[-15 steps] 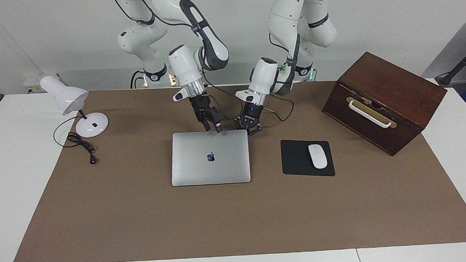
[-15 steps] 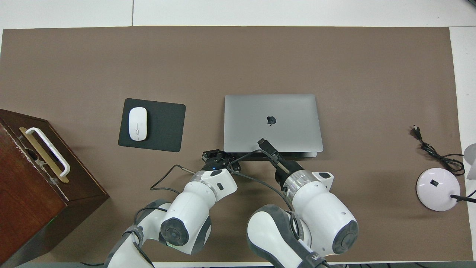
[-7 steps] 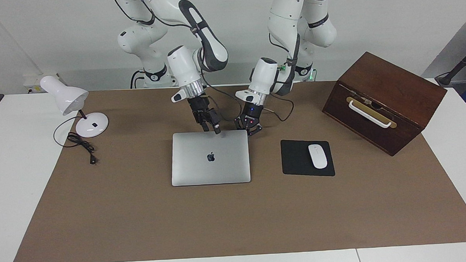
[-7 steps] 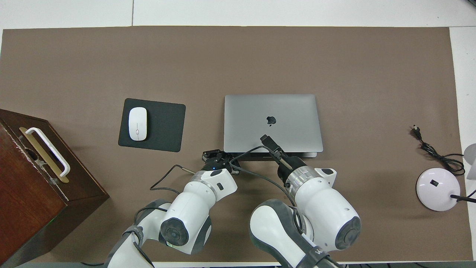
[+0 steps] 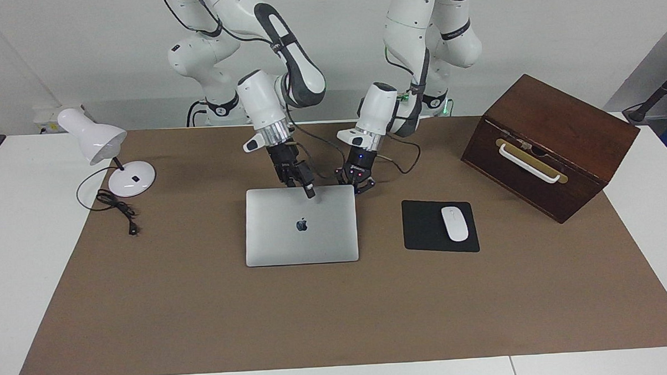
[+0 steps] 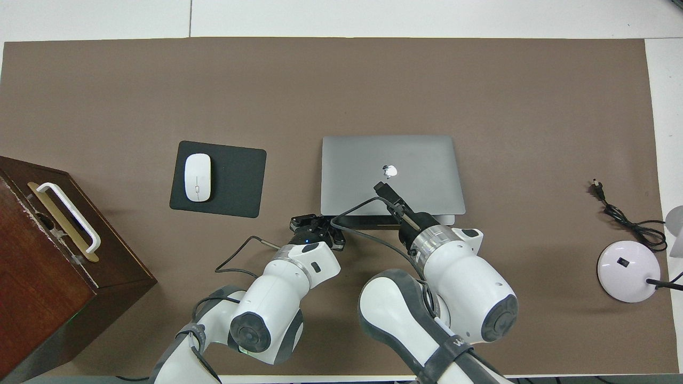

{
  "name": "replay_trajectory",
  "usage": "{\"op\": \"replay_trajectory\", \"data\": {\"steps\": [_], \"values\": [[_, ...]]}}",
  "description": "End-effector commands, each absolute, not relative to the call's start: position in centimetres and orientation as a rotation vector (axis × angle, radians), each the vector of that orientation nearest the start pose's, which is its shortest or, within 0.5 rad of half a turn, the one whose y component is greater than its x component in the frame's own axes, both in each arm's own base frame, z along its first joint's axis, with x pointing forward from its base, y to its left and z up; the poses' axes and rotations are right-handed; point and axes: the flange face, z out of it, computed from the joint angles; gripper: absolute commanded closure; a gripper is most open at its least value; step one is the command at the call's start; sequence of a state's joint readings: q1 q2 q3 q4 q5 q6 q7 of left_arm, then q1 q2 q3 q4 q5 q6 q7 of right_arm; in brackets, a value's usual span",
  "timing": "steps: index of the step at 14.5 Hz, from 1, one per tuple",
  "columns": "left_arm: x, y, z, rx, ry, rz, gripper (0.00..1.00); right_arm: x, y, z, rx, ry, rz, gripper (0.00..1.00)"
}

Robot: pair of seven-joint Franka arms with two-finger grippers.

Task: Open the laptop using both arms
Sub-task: 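Lift the laptop lid edge with the left and right grippers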

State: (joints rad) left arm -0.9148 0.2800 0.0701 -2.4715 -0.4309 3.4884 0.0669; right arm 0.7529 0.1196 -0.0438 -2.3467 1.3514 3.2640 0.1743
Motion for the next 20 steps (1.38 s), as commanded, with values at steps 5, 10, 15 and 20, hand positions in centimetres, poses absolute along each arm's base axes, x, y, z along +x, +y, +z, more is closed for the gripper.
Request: {"op": "replay_trajectory", "data": {"steps": [5, 10, 15, 20], "values": [[38.4, -35.4, 25.6, -3.108, 0.726, -1.131, 1.0, 46.1, 26.2, 33.4, -2.296, 0.961, -0.578, 0.0], [38.4, -35.5, 25.6, -3.109, 0.728, -1.128, 1.0, 46.4, 26.1, 33.3, -2.325, 0.906, -0.578, 0.0], [38.4, -35.5, 25.5, -3.109, 0.729, -1.126, 1.0, 46.9, 25.4, 33.1, -2.376, 0.812, -0.591, 0.0], [38.4, -35.5, 25.5, -3.109, 0.729, -1.126, 1.0, 47.9, 24.5, 32.9, -2.445, 0.666, -0.583, 0.0]]}}
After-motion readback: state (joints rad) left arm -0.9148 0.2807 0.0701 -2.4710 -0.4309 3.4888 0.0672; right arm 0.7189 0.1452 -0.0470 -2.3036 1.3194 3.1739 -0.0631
